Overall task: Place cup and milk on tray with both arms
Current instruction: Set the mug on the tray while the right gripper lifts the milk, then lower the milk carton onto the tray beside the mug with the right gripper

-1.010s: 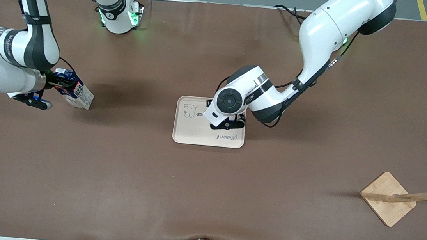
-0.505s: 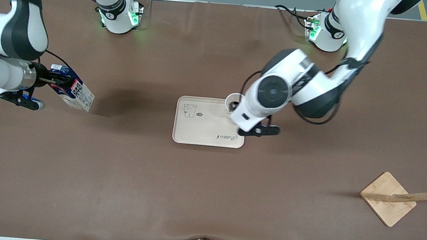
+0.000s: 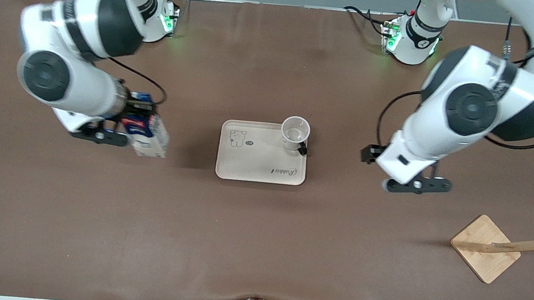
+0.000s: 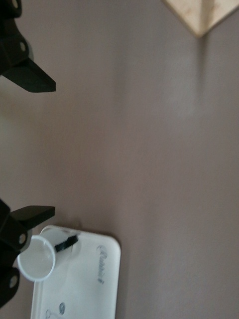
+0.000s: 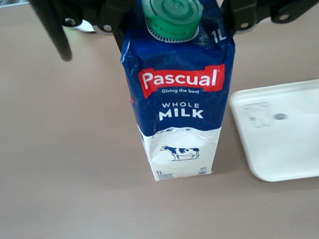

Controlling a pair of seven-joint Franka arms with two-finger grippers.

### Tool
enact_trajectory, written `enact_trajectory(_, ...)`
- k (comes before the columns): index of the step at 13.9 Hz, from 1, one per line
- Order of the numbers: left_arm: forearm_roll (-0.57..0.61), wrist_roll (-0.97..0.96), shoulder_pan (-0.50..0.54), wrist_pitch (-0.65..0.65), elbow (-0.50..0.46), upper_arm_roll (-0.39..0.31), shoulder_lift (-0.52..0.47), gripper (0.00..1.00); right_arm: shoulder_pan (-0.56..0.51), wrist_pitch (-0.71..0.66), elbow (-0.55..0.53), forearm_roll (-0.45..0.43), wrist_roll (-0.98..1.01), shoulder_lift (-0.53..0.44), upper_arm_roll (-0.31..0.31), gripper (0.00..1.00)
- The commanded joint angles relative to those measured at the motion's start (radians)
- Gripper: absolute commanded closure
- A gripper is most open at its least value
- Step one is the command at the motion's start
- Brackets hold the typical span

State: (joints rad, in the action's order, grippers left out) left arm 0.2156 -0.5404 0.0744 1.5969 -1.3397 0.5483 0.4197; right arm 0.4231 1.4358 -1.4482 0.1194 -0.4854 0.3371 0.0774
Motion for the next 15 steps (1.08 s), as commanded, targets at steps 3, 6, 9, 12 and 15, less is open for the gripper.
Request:
enact_trajectory(3, 0.019, 0.148, 0.163, -0.020, -0.032, 0.004, -0.107, 0.00, 0.106, -0.020, 0.159, 0.115, -0.251, 0.167, 0.013, 0.91)
enact_trajectory(6, 0.021, 0.207, 0.225, -0.029, -0.032, 0.002, -0.139, 0.00, 0.149, -0.006, 0.273, 0.173, -0.265, 0.293, 0.013, 0.91)
enact_trajectory(9, 0.071, 0.305, 0.271, -0.055, -0.032, 0.004, -0.154, 0.00, 0.186, 0.057, 0.295, 0.207, -0.268, 0.348, 0.012, 0.91)
enact_trajectory(12, 0.070, 0.370, 0.315, -0.063, -0.033, 0.005, -0.167, 0.00, 0.184, 0.061, 0.292, 0.279, -0.266, 0.371, 0.013, 0.90)
enact_trajectory(15, 0.057, 0.361, 0.320, -0.074, -0.036, 0.005, -0.173, 0.00, 0.187, 0.054, 0.279, 0.284, -0.265, 0.384, 0.013, 0.90)
